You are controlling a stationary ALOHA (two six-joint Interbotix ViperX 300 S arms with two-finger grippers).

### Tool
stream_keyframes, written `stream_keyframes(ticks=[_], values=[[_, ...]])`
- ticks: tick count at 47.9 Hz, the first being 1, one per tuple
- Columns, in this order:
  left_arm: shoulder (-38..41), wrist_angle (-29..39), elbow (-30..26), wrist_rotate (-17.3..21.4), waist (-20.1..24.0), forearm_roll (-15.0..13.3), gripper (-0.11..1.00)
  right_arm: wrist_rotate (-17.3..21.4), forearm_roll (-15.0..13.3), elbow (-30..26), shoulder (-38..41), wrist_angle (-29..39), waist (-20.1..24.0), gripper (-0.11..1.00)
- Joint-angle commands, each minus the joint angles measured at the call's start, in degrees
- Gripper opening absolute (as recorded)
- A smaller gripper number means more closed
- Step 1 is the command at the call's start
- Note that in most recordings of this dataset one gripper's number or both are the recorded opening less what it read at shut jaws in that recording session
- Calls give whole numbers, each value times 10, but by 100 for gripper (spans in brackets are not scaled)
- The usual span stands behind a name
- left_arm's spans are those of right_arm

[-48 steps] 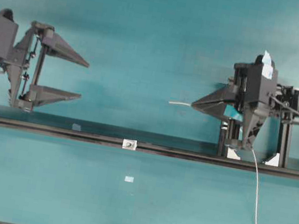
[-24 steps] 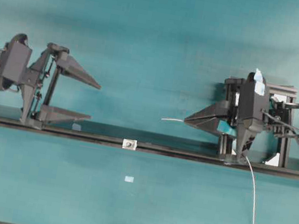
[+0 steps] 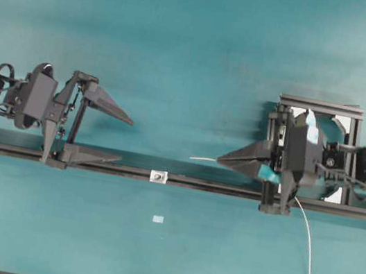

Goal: Insert the wire through the hole in the metal fitting marked with a red label. (retake)
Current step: 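Lift the wire with the right gripper and swing it toward the bracket, then align the wire tip with the red-ringed hole in the white bracket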

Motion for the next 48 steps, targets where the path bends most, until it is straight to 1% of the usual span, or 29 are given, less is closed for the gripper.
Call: stream_keyframes(ticks=[1, 2, 3, 8, 17, 27, 37, 44, 48], values=[[3, -18, -6, 1, -6, -2, 61, -23, 40, -10, 4, -25, 23, 2], [6, -21, -6, 1, -7, -3, 61, -28, 48, -10, 7, -29, 28, 2], [8, -24, -6, 1, -8, -3, 61, -36, 62, -11, 11, -33, 35, 2], [19, -32, -6, 1, -9, -7, 61, -44, 94, -12, 27, -47, 51, 2], [41, -41, -11, 1, -9, -7, 61, -44, 129, -24, 59, -57, 73, 2], [65, -54, -23, 1, -9, -7, 61, -44, 133, -38, 83, -73, 87, 2], [88, -69, -27, 0, -12, -7, 61, -44, 136, -39, 107, -133, 105, 2], [95, -78, -27, 0, -13, -7, 61, -44, 145, -42, 110, -134, 108, 2], [95, -82, -28, 0, -14, -6, 61, -45, 145, -42, 111, -136, 108, 2]])
